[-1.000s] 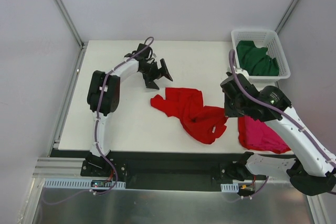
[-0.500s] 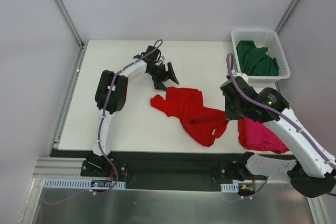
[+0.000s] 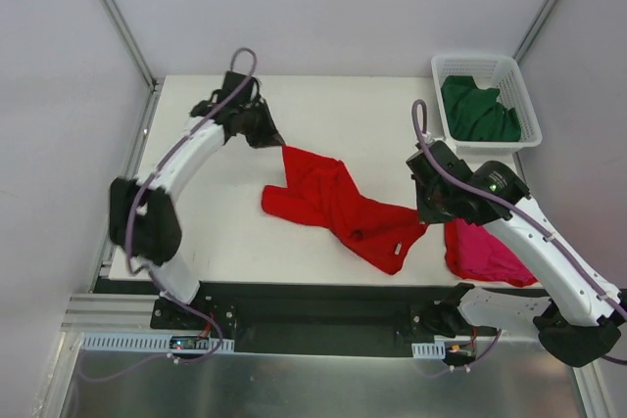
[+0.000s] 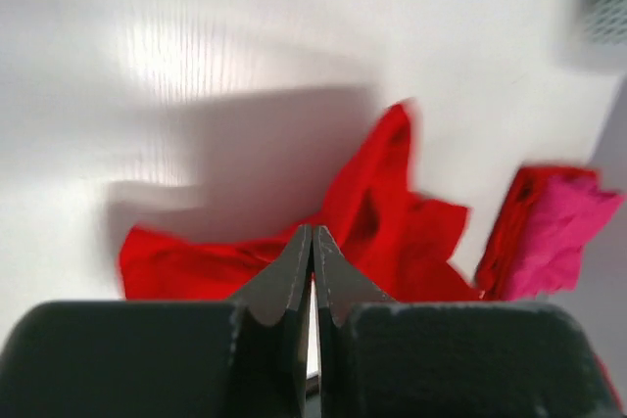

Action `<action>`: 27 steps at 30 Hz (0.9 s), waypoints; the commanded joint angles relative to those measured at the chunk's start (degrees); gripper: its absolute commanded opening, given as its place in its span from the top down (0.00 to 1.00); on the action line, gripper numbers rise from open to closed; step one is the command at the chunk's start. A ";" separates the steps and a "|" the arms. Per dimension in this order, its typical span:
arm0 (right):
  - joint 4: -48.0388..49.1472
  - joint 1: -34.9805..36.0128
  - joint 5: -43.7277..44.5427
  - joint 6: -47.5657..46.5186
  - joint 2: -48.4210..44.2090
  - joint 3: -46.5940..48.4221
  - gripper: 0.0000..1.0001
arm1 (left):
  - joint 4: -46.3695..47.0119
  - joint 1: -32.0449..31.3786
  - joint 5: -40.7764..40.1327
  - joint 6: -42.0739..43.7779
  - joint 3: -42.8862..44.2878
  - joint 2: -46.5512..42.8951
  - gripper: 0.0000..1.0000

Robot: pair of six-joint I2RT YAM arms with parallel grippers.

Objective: Fold and stack the t-shirts

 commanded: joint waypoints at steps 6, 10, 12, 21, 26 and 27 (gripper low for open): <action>1.15 -1.23 -1.96 -2.52 0.37 -1.59 0.99 | 1.11 0.13 -21.61 3.61 -4.27 -30.20 1.00; 1.24 -1.32 -3.11 -3.74 1.16 -0.19 0.98 | 0.84 0.74 -18.38 3.09 -8.06 -30.64 1.00; 1.06 -1.23 -4.07 -4.71 1.25 0.25 0.98 | 0.67 0.74 -17.66 3.35 -8.68 -30.90 1.00; 4.39 -1.32 -2.40 -5.06 -0.07 0.79 0.04 | 0.06 0.74 -17.05 3.79 -7.63 -34.25 0.29; 13.09 -1.32 -7.93 -6.82 2.65 -7.02 0.04 | -0.21 0.74 -12.65 1.96 -10.17 -30.56 0.26; 14.49 -1.32 -10.12 -6.82 3.26 -8.69 0.04 | -0.30 0.74 -11.26 1.86 -11.31 -30.12 0.27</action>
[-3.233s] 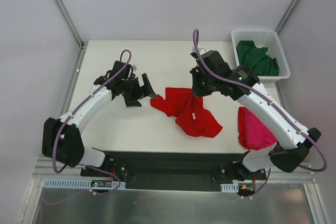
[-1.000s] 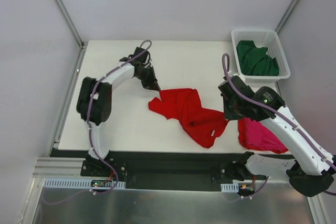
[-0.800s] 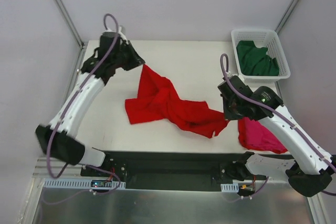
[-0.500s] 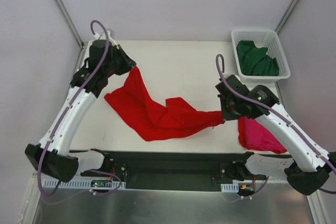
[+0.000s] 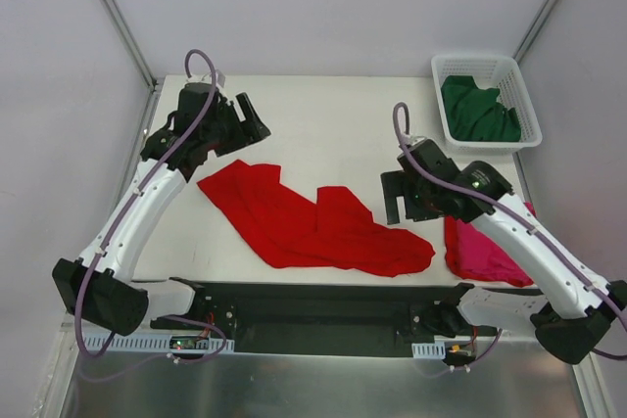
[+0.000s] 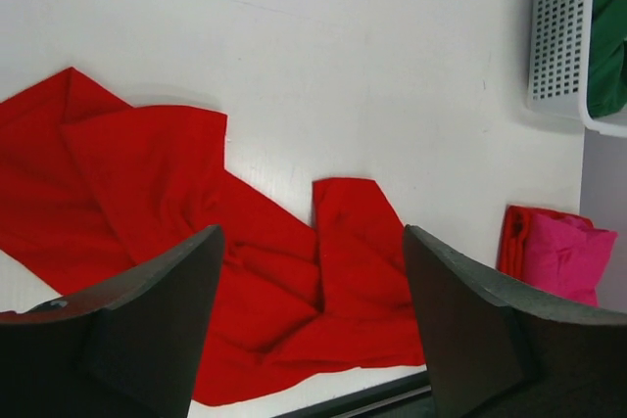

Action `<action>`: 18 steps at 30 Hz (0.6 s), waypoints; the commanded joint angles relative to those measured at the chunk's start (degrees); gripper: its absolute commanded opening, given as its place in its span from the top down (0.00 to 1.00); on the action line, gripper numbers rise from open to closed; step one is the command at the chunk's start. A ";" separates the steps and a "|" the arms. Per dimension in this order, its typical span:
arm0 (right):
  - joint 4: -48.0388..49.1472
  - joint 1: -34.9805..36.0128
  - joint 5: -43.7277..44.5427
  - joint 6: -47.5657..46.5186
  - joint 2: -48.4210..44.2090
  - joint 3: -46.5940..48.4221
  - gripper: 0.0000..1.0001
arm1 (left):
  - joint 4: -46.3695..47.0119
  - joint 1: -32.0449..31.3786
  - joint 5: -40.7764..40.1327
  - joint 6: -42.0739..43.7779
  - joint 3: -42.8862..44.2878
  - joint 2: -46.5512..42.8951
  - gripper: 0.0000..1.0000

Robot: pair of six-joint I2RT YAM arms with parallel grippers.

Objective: Fold and stack the t-shirts

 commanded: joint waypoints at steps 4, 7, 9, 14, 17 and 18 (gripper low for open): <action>13.18 -0.09 -7.97 -2.89 5.92 -9.73 0.04 | -0.75 0.31 7.52 -1.13 -3.70 5.61 0.26; 15.29 -0.18 -8.40 -3.33 8.99 -11.23 0.04 | -2.43 0.75 9.45 -1.40 -4.58 8.86 0.26; 17.39 -0.18 -9.81 -4.03 10.76 -12.19 0.03 | -2.70 0.92 9.72 -1.48 -6.15 10.70 0.25; 20.83 -0.36 -14.10 -5.18 17.69 -12.82 0.20 | -2.78 3.46 13.15 -2.45 -10.37 13.18 0.25; 22.50 -0.36 -18.83 -5.44 22.00 -12.81 0.33 | -2.78 4.96 13.94 -2.37 -12.57 12.74 0.25; 22.85 -0.36 -19.65 -5.53 23.15 -12.81 0.35 | -2.78 5.31 14.12 -2.28 -13.10 12.39 0.25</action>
